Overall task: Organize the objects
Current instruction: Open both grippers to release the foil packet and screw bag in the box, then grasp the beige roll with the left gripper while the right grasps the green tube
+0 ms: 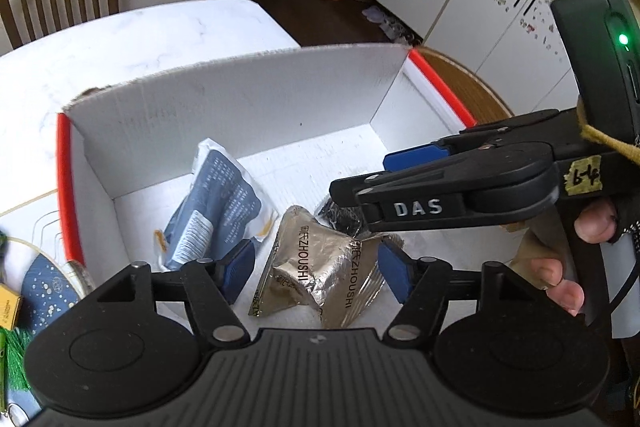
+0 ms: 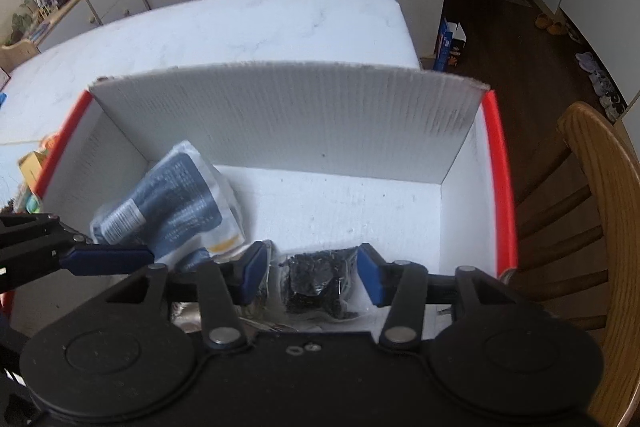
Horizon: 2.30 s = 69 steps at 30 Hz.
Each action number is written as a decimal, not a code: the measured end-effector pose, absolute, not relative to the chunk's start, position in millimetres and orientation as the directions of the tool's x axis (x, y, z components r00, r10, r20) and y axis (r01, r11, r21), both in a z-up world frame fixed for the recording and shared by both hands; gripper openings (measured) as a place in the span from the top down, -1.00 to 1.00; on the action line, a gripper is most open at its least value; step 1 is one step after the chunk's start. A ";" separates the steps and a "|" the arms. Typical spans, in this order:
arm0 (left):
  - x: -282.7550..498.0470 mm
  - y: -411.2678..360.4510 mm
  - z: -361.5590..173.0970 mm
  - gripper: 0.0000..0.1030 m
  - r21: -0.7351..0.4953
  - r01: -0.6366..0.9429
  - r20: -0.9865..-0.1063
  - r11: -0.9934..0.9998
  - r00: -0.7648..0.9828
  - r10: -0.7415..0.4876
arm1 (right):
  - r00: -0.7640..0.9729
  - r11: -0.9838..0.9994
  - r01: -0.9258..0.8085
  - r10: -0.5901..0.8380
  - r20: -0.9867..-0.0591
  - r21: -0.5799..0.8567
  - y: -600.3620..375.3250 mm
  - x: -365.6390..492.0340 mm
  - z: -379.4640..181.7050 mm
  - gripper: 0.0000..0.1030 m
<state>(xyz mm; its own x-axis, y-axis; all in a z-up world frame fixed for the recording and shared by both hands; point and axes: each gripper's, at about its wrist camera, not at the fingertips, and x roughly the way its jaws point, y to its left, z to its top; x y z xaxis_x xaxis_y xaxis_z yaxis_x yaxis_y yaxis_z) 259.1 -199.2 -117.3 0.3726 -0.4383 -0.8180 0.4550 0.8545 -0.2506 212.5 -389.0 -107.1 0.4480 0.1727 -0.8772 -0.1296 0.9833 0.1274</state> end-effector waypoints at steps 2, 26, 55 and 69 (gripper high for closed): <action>256.1 -195.7 -112.4 -0.31 -0.249 0.453 -0.810 0.856 0.387 -0.440 | 0.463 0.983 -0.131 0.178 -0.869 0.131 -389.0 211.8 -100.9 -0.06; 197.8 -141.0 -36.2 -0.31 -0.195 0.486 -0.680 0.852 0.559 -0.475 | 0.606 0.967 -0.172 0.256 -0.753 0.190 -377.4 142.9 -19.0 -0.33; 168.5 81.8 -29.3 -1.00 -0.208 0.333 -0.621 0.920 0.681 -0.387 | 0.693 0.947 -0.262 0.319 -0.647 0.186 -225.4 95.0 9.6 -0.86; 169.3 136.8 -100.9 -1.00 -0.160 0.362 -0.684 0.918 0.630 -0.367 | 0.641 0.956 -0.236 0.287 -0.712 0.173 -151.6 121.6 -24.5 -0.86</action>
<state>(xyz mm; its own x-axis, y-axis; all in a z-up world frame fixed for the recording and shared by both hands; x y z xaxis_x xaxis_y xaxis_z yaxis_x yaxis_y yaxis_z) 169.3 136.8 -100.9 0.6298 -0.3674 -0.6844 0.3618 0.9184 -0.1601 121.6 -151.6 -24.5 0.6405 0.2866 -0.7125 -0.2357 0.9563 0.1728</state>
